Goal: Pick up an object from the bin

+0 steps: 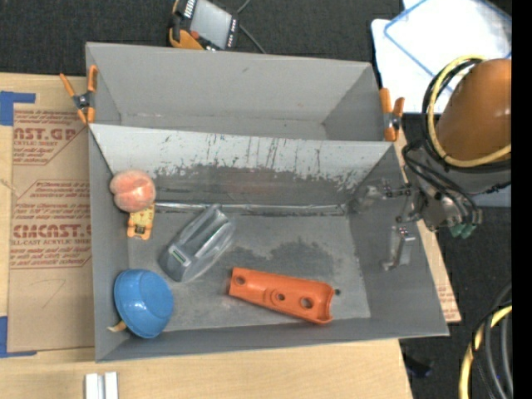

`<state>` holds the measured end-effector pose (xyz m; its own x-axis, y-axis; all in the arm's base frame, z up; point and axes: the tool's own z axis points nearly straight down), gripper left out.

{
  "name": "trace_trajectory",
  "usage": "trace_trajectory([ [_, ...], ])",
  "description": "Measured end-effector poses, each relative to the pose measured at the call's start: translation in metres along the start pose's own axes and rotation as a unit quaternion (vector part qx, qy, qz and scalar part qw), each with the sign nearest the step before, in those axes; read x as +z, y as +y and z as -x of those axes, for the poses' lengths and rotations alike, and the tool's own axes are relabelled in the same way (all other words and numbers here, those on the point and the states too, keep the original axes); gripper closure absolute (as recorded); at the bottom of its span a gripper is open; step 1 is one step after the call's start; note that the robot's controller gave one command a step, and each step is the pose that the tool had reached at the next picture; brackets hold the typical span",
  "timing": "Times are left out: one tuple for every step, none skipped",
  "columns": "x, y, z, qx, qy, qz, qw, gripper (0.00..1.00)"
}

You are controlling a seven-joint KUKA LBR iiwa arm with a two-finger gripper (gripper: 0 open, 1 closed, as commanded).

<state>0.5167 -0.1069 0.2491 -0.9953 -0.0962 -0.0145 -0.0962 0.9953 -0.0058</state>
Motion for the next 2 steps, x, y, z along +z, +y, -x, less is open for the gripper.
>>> trace_trajectory([
  [0.086,0.034,-0.012,0.016,0.0023,0.002,0.9999,0.00],
  [0.104,0.031,-0.011,0.025,-0.0014,0.000,0.9997,0.00],
])
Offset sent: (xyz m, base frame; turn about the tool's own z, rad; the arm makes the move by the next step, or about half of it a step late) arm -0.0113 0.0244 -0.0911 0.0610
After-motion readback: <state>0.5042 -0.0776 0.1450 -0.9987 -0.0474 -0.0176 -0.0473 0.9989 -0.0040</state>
